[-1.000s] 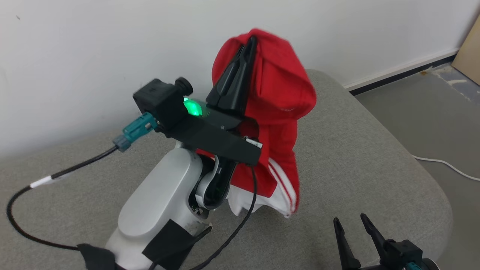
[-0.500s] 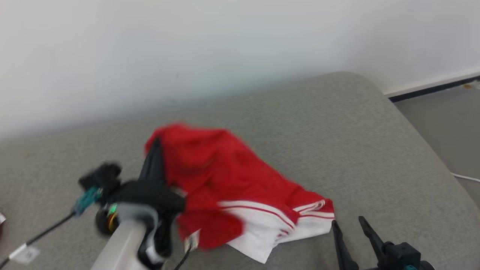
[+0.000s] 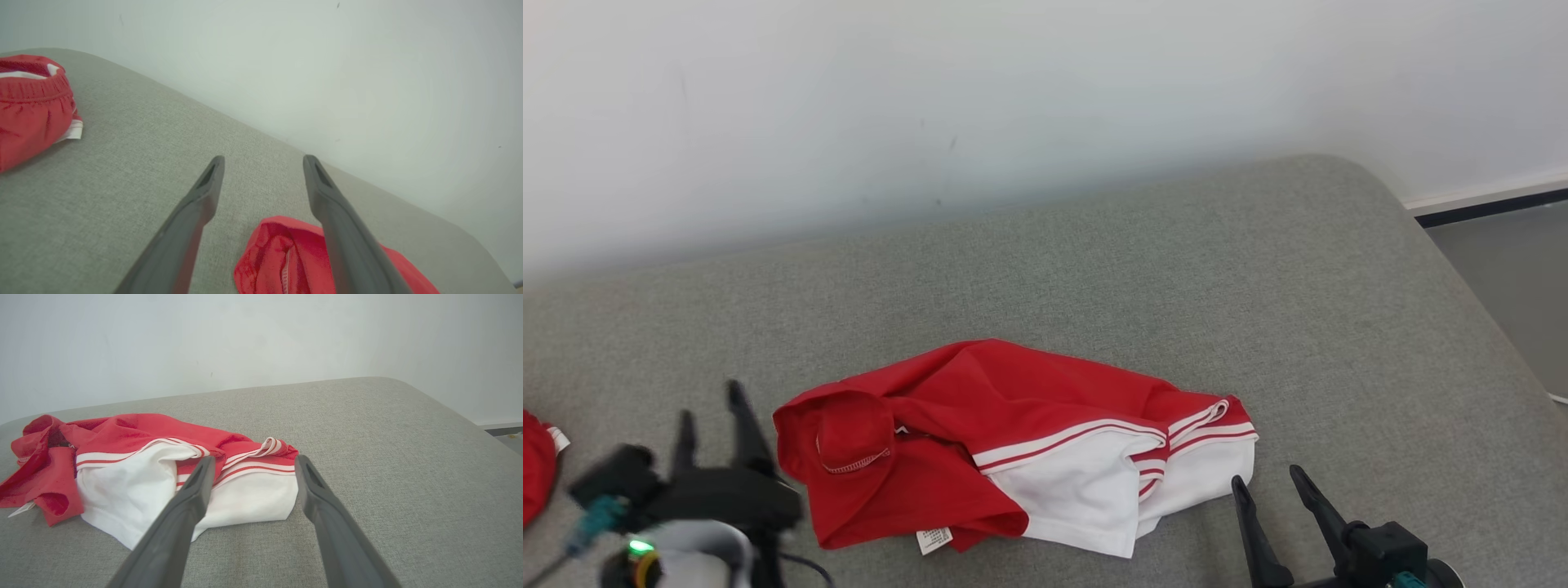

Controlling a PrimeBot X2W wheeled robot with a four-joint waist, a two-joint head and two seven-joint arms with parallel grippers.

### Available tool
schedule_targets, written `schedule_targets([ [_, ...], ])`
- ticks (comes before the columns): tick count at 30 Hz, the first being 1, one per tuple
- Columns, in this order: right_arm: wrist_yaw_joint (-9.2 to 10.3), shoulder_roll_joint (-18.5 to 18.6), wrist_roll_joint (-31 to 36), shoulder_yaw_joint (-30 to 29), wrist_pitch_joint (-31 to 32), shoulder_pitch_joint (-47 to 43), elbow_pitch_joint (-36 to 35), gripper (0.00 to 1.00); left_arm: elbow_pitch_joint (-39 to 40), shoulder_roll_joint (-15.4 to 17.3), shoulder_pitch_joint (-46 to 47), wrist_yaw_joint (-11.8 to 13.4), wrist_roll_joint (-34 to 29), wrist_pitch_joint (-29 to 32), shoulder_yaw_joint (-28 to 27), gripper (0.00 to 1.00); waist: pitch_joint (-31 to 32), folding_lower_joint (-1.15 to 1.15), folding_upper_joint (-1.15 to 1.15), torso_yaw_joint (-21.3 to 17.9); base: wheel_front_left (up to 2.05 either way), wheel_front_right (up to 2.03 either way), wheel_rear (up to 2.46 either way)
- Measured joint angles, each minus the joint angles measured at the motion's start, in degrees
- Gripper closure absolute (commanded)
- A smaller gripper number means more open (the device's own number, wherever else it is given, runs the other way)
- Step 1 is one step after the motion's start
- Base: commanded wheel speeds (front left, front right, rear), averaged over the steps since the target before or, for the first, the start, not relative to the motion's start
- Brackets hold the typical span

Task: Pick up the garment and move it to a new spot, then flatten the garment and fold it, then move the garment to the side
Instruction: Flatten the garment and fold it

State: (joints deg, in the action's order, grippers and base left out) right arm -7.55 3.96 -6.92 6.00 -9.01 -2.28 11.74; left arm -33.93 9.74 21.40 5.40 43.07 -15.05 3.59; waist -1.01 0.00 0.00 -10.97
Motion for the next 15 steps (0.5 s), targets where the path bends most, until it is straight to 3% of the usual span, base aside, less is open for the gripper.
schedule_targets([
  [3,0.0,0.13,-0.05,-0.25,0.29,-0.18,-0.15,0.0,1.69,-2.25,-2.97,-2.76,-4.43,0.01,1.51,0.0,0.35,0.0,0.0,0.17,0.0,0.0,0.0],
  [7,0.0,0.22,-0.04,-0.37,0.63,-0.36,-0.4,0.0,2.18,-4.24,-6.22,-4.86,-9.53,0.01,7.81,0.0,0.86,0.0,0.0,0.48,0.0,0.0,0.0],
  [11,0.0,0.27,-0.05,-0.01,0.81,-0.52,-0.56,0.0,0.49,-4.85,-6.75,-4.19,-13.08,0.71,12.52,0.0,1.06,0.0,0.0,0.43,0.0,0.0,0.0],
  [15,0.0,0.43,-0.16,0.78,0.92,-0.34,-0.56,0.0,-2.15,-5.03,-5.63,-1.87,-16.02,2.12,15.06,0.0,0.92,0.0,0.0,-0.39,0.0,0.0,0.0],
])
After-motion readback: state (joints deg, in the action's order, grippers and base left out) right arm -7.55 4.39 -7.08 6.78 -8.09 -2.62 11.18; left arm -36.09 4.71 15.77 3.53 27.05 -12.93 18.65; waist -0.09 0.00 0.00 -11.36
